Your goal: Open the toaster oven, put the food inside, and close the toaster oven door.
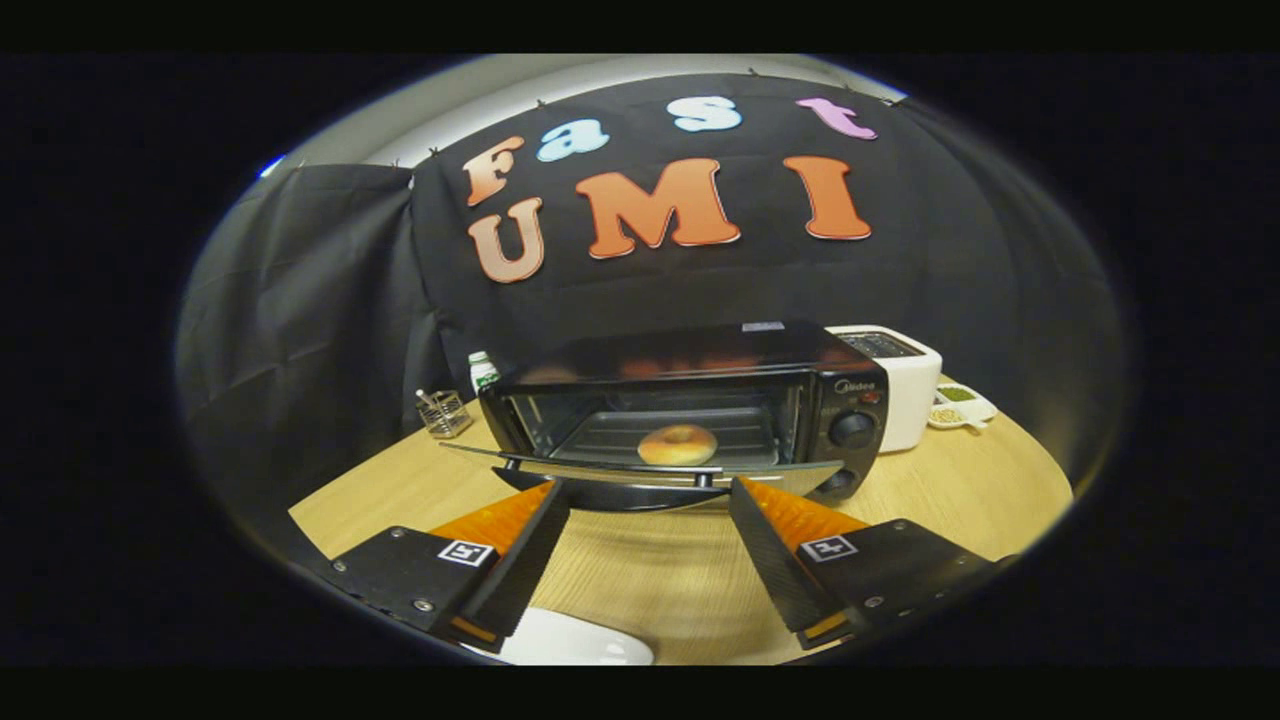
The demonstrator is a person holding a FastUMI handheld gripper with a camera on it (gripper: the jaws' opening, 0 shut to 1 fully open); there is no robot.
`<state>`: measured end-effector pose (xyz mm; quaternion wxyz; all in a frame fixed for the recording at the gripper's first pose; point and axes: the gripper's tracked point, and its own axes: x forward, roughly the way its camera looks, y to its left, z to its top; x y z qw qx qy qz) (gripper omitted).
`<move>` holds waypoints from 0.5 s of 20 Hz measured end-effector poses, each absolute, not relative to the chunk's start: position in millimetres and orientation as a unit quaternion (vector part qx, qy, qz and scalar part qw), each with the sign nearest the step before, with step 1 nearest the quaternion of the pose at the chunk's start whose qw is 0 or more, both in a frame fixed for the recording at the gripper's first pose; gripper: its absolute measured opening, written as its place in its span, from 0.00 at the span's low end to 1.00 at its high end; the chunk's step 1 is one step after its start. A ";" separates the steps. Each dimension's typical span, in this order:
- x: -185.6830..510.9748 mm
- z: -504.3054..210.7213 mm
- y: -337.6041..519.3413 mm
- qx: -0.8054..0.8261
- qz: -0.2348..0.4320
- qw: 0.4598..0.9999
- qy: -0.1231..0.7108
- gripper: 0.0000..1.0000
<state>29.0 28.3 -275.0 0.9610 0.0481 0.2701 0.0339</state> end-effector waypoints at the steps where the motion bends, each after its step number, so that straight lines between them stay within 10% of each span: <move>1: 35.7 -272.8 27.5 0.050 0.034 0.962 0.265 0.96; 10: 89.6 -276.2 21.2 -0.029 0.004 0.971 0.237 0.95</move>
